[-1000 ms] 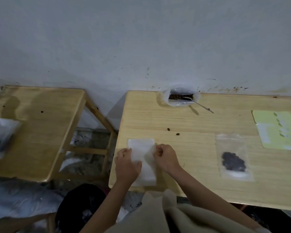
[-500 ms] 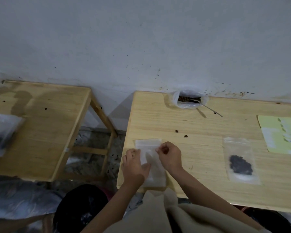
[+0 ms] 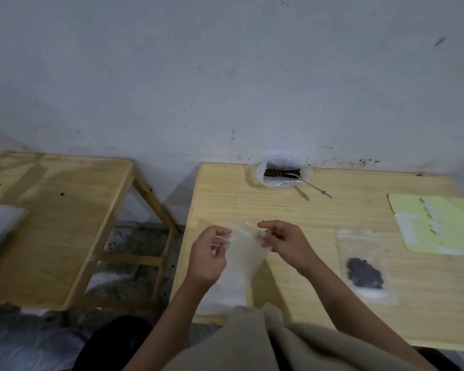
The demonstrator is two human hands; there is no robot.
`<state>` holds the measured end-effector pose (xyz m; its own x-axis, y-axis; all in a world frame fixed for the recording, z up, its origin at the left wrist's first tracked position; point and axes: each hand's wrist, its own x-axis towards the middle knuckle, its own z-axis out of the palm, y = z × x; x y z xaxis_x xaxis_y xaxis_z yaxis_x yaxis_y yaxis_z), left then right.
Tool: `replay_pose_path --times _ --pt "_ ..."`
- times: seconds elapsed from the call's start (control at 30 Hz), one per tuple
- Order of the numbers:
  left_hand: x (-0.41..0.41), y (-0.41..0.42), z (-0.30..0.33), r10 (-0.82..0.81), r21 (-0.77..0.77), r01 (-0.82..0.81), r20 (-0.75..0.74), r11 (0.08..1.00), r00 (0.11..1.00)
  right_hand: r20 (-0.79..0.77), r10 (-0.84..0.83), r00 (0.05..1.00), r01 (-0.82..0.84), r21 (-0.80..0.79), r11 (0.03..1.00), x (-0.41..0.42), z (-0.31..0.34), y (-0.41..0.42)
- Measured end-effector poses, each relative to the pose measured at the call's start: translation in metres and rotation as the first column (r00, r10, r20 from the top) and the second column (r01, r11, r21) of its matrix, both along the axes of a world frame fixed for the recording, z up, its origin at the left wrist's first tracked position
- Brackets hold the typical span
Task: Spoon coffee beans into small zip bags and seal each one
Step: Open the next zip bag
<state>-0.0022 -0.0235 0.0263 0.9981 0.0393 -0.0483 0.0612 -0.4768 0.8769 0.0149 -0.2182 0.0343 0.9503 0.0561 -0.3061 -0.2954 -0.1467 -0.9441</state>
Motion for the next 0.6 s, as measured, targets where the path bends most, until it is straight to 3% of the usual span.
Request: replay_pose_path --times 0.13,0.27,0.43,0.6 --pt "0.011 -0.034 0.021 -0.050 0.069 0.042 0.117 0.997 0.992 0.036 0.141 0.989 -0.137 -0.095 0.986 0.015 0.028 -0.031" --pt "0.015 -0.075 0.037 0.044 0.066 -0.063 0.266 0.996 0.963 0.086 0.022 0.996 -0.011 -0.125 0.992 0.015 0.038 -0.057" --pt "0.013 -0.131 0.070 0.082 -0.235 -0.062 0.076 0.970 0.994 0.192 -0.065 0.979 0.071 -0.023 0.997 0.009 0.052 -0.083" --pt "0.012 -0.164 0.087 0.161 -0.281 -0.140 0.051 0.949 0.986 0.203 -0.028 0.979 0.022 0.032 0.999 0.003 0.063 -0.105"
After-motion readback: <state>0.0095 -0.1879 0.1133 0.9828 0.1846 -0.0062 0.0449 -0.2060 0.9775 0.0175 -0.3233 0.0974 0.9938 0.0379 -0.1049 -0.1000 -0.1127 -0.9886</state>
